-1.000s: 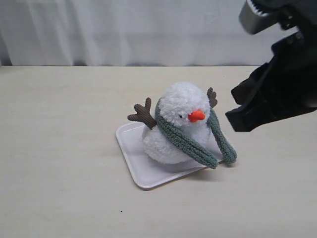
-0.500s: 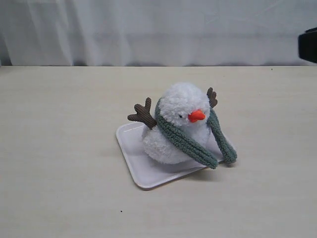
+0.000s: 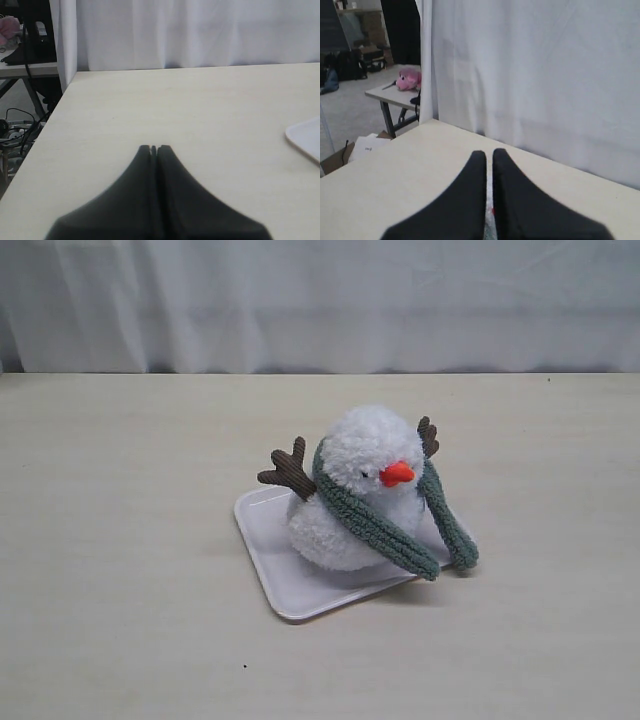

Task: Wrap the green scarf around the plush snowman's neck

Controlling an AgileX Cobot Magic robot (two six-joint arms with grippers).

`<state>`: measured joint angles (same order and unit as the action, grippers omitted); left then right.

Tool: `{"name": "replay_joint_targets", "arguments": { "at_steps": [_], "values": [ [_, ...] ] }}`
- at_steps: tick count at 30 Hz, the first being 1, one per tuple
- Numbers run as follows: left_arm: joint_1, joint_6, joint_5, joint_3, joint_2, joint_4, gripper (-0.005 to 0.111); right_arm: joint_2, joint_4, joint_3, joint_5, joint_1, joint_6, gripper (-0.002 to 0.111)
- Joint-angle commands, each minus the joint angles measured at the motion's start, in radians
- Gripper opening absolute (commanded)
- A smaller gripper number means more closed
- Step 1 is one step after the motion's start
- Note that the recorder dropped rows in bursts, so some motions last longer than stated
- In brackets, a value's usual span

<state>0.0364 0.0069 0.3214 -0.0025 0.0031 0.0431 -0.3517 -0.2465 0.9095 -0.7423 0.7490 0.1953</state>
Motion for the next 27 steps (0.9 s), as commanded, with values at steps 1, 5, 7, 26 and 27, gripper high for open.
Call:
{"name": "replay_joint_targets", "arguments": {
  "at_steps": [1,5,7,26,27],
  "values": [
    [0.000,-0.002,-0.013,0.003,-0.003,0.000,0.000,0.086,-0.009,-0.003,-0.026,-0.002,-0.010,0.004],
    [0.000,-0.002,-0.013,0.003,-0.003,0.000,0.000,0.156,-0.009,-0.003,-0.026,-0.002,-0.010,0.004],
    [0.000,-0.002,-0.013,0.003,-0.003,0.000,0.000,0.187,-0.009,-0.003,-0.026,-0.002,-0.010,0.004],
    [0.000,-0.002,-0.013,0.003,-0.003,0.000,0.000,0.352,-0.007,0.001,-0.026,-0.002,-0.010,0.004],
    [0.000,-0.002,-0.013,0.003,-0.003,0.000,0.000,0.352,-0.004,0.001,-0.026,-0.002,-0.010,0.004]
  ]
}}
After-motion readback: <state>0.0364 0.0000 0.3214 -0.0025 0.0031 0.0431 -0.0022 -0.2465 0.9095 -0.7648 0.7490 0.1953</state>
